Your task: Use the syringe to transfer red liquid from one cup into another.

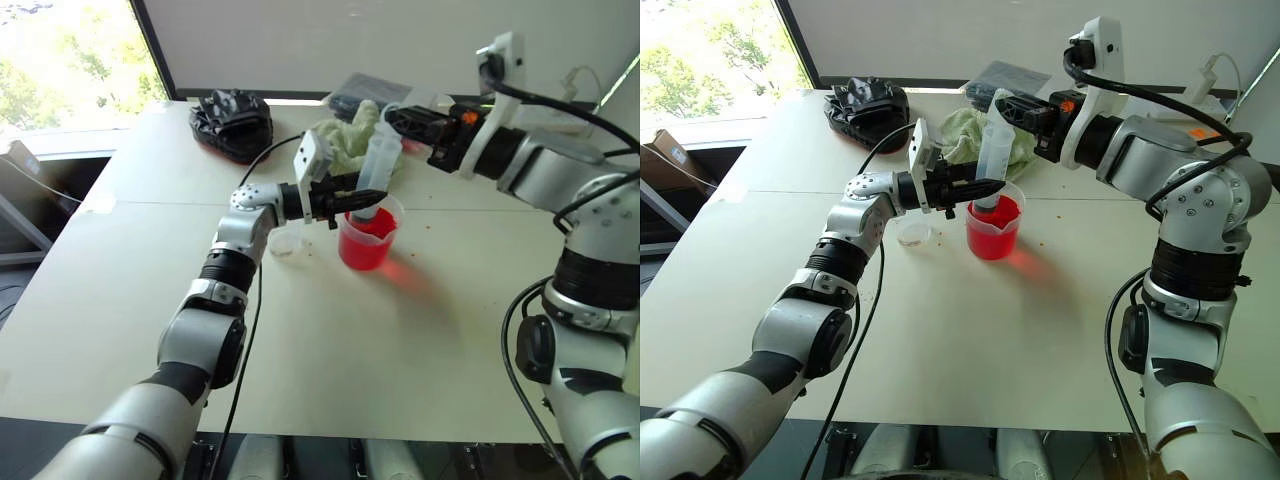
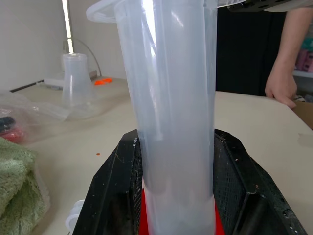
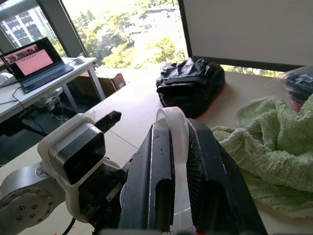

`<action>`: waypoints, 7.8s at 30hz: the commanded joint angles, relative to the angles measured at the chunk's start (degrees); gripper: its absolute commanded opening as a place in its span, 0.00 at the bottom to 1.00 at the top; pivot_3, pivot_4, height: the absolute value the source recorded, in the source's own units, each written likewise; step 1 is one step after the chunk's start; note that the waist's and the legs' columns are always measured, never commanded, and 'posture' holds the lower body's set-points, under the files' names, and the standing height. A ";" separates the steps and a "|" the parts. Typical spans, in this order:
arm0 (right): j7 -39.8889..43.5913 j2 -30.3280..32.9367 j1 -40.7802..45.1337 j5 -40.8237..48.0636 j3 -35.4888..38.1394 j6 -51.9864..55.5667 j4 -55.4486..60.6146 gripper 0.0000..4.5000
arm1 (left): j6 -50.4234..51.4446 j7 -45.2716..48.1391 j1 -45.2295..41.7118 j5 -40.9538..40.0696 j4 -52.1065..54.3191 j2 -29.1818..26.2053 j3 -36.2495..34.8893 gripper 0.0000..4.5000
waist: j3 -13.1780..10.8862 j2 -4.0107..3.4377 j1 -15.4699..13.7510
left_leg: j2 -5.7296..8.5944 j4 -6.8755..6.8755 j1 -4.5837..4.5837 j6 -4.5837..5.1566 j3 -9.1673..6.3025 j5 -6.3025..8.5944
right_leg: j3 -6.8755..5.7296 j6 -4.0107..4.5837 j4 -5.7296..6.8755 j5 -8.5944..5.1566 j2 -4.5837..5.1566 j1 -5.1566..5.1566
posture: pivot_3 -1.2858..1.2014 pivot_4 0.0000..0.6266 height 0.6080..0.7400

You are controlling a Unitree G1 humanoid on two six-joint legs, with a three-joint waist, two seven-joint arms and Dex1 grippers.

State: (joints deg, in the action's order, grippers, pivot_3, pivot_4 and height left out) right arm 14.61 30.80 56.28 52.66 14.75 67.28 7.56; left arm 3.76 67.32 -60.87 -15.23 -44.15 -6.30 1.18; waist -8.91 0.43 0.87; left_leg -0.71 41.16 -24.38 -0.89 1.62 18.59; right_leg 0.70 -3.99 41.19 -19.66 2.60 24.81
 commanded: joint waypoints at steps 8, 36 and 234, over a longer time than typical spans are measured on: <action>-1.48 1.52 5.10 -0.98 4.98 -4.67 -0.33 0.02 | -0.11 3.35 1.31 1.11 3.20 1.38 3.71 0.30 | 0.00 0.00 0.00 | 0.00 0.00 0.00 0.00 0.00 0.00 | 0.00 0.00 -0.01 0.00 0.00 0.00 | 0.52 0.24 0.78; -2.22 1.75 7.15 -0.17 6.42 -5.42 -1.88 0.02 | 0.20 3.59 1.78 0.97 4.09 1.28 4.19 0.30 | 0.00 0.00 0.00 | 0.00 -0.01 0.00 0.00 0.00 0.00 | 0.00 0.00 -0.01 0.00 0.00 0.00 | 0.52 0.24 0.78; 20.31 -22.33 23.92 -26.28 -15.21 -18.21 -34.57 0.01 | 12.19 -23.79 19.62 -7.91 33.53 -17.41 -7.69 0.30 | 3.80 0.03 3.08 | 0.06 -0.27 0.44 -0.04 -0.23 -0.02 | 0.02 0.02 0.03 -0.01 0.03 -0.37 | 0.52 0.24 0.78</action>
State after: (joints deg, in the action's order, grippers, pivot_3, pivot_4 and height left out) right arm 34.09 9.66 80.09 25.82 -0.19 48.19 -29.50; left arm 17.93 43.61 -39.98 -22.98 -11.92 -23.52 -5.51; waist -5.10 0.46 3.95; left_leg -0.65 40.89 -23.95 -0.92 1.39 18.57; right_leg 0.72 -3.97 41.22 -19.66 2.63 24.45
